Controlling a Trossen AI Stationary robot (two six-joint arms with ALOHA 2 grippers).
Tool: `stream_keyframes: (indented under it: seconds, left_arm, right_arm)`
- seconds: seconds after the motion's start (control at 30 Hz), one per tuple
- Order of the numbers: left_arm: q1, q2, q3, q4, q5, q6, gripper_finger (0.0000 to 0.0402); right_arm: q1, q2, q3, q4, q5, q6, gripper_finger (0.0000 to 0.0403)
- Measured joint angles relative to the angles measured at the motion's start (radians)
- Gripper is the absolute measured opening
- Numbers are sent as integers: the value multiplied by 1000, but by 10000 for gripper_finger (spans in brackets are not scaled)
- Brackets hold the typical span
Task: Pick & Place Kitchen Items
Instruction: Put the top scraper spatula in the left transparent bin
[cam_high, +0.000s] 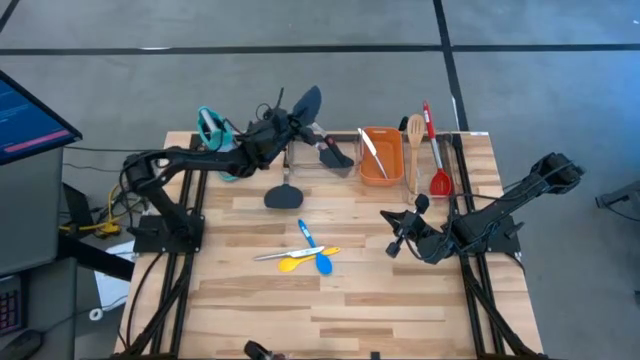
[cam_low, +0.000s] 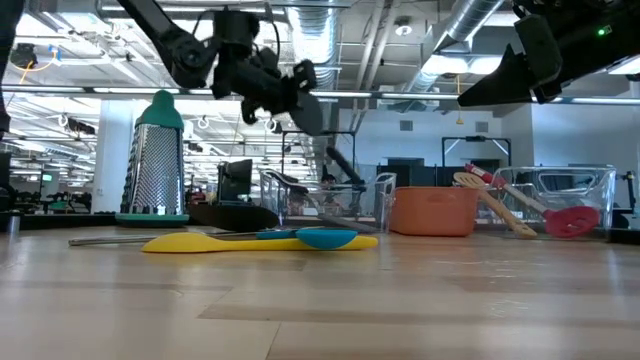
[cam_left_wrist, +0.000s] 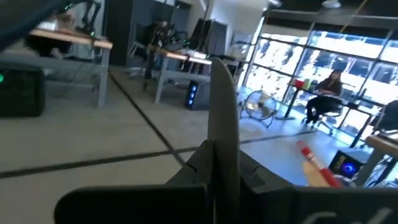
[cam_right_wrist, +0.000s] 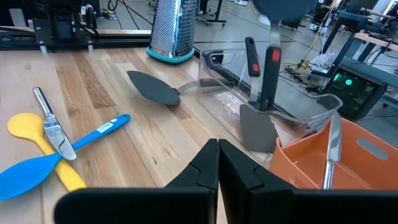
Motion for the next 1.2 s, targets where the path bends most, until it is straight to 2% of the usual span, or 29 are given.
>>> stream_keyframes:
  seconds: [0.1, 0.33, 0.53, 0.67, 0.9, 1.03, 1.2]
  left_arm:
    - [7, 62, 0, 36, 0, -47, 0]
    - [7, 146, 0, 63, 2, -47, 0]
    - [-1, 147, 0, 67, 3, -46, 5]
    - [-3, 146, 0, 38, 2, -47, 22]
    - [-8, 146, 0, -60, 1, -53, 92]
    - [3, 126, -1, -65, 5, -51, 154]
    - [29, 23, -1, -139, 6, -45, 235]
  right_arm:
    - [0, 0, 0, 0, 0, 0, 1]
    - [0, 0, 0, -1, -1, 0, 1]
    - [0, 0, 0, -5, -1, 0, 1]
    - [0, 0, 0, -5, -1, 0, 1]
    - [0, 0, 0, -5, -2, 4, 1]
    - [2, 0, 0, -5, -5, 4, 1]
    - [2, 0, 0, -14, -8, 16, 1]
